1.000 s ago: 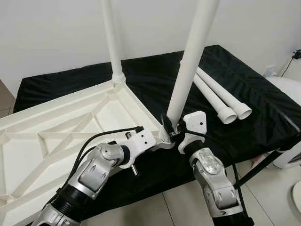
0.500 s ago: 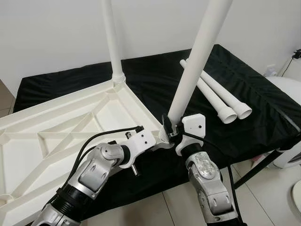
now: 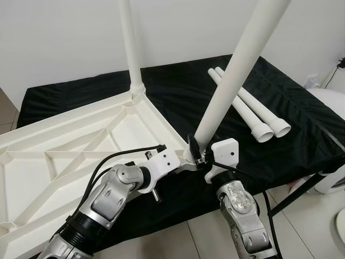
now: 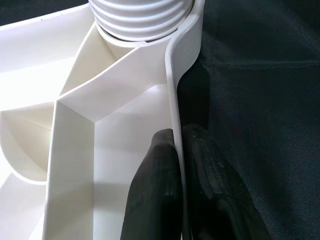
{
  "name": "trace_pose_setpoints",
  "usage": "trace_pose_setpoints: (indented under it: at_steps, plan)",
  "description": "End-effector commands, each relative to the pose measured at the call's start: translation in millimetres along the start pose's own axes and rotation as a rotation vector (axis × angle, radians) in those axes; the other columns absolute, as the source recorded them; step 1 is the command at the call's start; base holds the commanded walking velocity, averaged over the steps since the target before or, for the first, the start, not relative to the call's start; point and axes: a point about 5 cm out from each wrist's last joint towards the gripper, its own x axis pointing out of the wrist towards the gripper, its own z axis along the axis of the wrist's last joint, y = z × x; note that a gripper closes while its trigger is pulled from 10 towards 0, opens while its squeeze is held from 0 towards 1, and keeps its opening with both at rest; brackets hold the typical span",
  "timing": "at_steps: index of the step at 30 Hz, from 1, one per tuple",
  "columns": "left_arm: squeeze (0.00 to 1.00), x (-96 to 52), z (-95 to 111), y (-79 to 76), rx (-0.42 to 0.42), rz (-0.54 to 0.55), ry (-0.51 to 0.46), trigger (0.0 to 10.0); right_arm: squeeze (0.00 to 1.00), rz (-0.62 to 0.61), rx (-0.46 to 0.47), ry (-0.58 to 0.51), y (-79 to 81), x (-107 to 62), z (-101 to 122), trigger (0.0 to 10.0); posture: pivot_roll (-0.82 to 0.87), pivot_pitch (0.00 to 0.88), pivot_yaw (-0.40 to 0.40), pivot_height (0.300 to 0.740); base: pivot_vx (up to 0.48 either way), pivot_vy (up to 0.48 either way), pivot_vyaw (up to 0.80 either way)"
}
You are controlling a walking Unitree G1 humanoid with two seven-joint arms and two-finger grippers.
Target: Building children table
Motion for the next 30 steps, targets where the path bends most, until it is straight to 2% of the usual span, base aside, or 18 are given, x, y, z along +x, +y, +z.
trace_pose_setpoints:
  at_steps: [1, 5, 10, 17, 19, 22, 30]
  plan:
    - [0.00, -6.3, 16, 3.9, 0.050, 0.064, -0.079, 10.0, 0.00, -0.030, 0.001, 0.244, -12.5, -15.2, -40, 10.0, -0.11, 0.099, 0.028, 0.740, 0.000, 0.000, 0.00]
    - [0.00, -6.3, 17, 4.0, 0.050, 0.063, -0.081, 10.0, 0.00, 0.022, 0.075, 0.292, -10.1, -7.6, -37, 10.0, -0.11, 0.098, 0.028, 0.740, 0.000, 0.000, 0.00]
    - [0.00, -6.2, 17, 4.7, 0.051, 0.065, -0.081, 10.0, 0.00, 0.046, 0.101, 0.320, -13.6, -0.8, -33, 10.0, -0.11, 0.098, 0.028, 0.740, 0.000, 0.000, 0.00]
    - [0.00, -6.4, 17, 5.8, 0.050, 0.068, -0.081, 10.0, 0.00, 0.116, 0.072, 0.344, -32.3, 14.7, -24, 10.0, -0.12, 0.110, 0.032, 0.740, 0.000, 0.000, 0.00]
    - [0.00, -6.4, 17, 5.8, 0.050, 0.068, -0.081, 10.0, 0.00, 0.116, 0.072, 0.344, -32.3, 14.7, -24, 10.0, -0.12, 0.110, 0.032, 0.740, 0.000, 0.000, 0.00]
    - [0.00, -6.6, 17, 5.6, 0.049, 0.068, -0.080, 10.0, 0.00, 0.138, 0.015, 0.359, -43.0, 21.9, -23, 10.0, -0.11, 0.114, 0.034, 0.740, 0.000, 0.000, 0.00]
    - [0.00, -7.0, 17, 5.0, 0.045, 0.068, -0.080, 10.0, 0.00, 0.172, -0.012, 0.355, -37.3, 29.9, -19, 10.0, -0.11, 0.118, 0.031, 0.740, 0.000, 0.000, 0.00]
